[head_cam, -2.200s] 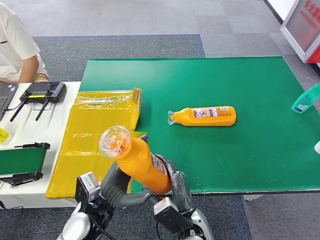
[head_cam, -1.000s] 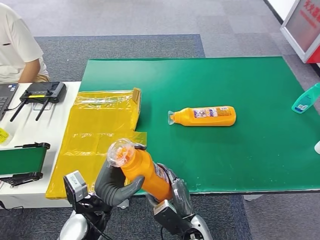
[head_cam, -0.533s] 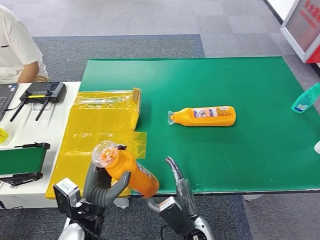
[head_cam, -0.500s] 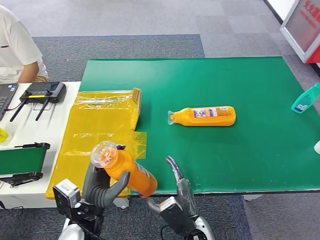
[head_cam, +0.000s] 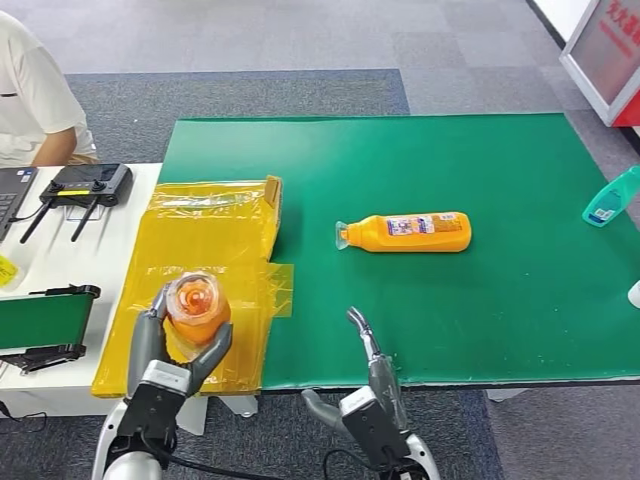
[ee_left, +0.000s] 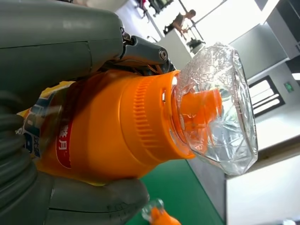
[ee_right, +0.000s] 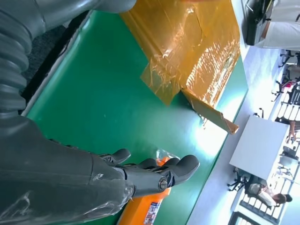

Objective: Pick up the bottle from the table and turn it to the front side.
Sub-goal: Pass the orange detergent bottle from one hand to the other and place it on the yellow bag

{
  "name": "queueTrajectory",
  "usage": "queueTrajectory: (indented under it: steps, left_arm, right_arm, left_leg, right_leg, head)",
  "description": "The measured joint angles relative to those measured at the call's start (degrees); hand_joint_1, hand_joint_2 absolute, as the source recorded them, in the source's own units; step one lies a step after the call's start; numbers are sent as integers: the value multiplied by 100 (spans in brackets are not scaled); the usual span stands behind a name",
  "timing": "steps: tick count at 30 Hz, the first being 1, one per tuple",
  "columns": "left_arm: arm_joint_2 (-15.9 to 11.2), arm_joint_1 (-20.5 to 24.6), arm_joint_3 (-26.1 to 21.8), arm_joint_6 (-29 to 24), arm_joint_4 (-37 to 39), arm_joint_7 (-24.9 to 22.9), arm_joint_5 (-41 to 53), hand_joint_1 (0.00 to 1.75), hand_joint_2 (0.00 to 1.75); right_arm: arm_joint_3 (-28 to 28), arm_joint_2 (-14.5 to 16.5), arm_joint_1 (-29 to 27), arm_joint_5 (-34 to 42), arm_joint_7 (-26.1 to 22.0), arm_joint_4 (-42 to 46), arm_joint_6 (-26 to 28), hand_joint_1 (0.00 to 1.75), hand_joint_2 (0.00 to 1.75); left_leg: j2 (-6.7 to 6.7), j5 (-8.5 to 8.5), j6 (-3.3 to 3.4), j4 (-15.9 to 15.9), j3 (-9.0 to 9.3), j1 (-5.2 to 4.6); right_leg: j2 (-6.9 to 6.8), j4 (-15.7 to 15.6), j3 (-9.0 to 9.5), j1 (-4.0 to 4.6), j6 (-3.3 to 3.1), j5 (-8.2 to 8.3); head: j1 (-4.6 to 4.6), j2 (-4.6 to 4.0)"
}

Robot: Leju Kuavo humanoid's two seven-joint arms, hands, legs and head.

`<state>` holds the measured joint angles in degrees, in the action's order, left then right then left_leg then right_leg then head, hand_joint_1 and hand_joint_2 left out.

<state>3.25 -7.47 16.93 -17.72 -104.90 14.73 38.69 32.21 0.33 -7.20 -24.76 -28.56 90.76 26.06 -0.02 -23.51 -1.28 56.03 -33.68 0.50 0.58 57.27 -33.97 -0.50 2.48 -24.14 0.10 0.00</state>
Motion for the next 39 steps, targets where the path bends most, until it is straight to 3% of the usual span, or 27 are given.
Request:
queueTrajectory:
  steps: [7,14,22,27,32,39]
  left_arm:
    - [-389,1083,-535,277,807,-1097,1415,175,175]
    - [-612,1592,-687,485,1534,-1286,2061,175,175]
    - [-766,2285,-279,631,2753,-1355,3357,175,175]
    - [-682,2791,186,733,3561,-1583,4015,175,175]
    - [-370,3316,637,811,4240,-1646,4220,175,175]
    - [-47,3565,1109,900,4624,-1583,4166,175,175]
  right_arm:
    - [-356,139,24,159,-27,92,-394,0,175]
    - [-514,192,25,205,-13,175,-518,0,175]
    - [-602,301,136,283,39,181,-899,0,175]
    - [-604,340,230,416,97,164,-1145,0,175]
    - [-605,390,309,569,38,123,-1266,0,175]
    - [-660,401,304,687,26,102,-1293,0,175]
  left_leg:
    - [0,17,-16,0,1,2]
    - [0,17,-13,0,-2,2]
    - [1,18,-13,0,-5,1]
    - [0,20,-13,1,-6,1]
    - [0,21,-10,2,-12,0]
    - [0,19,-9,2,-16,0]
  right_leg:
    - [1,2,-3,3,-12,18]
    - [0,1,-5,2,-11,17]
    - [1,1,-10,2,-10,20]
    - [1,1,-12,2,-8,22]
    - [1,1,-12,-1,-4,25]
    - [1,0,-18,-1,-4,25]
  head:
    - [-1,0]
    - [-1,0]
    - [-2,0]
    - [-1,0]
    - [-1,0]
    - [0,0]
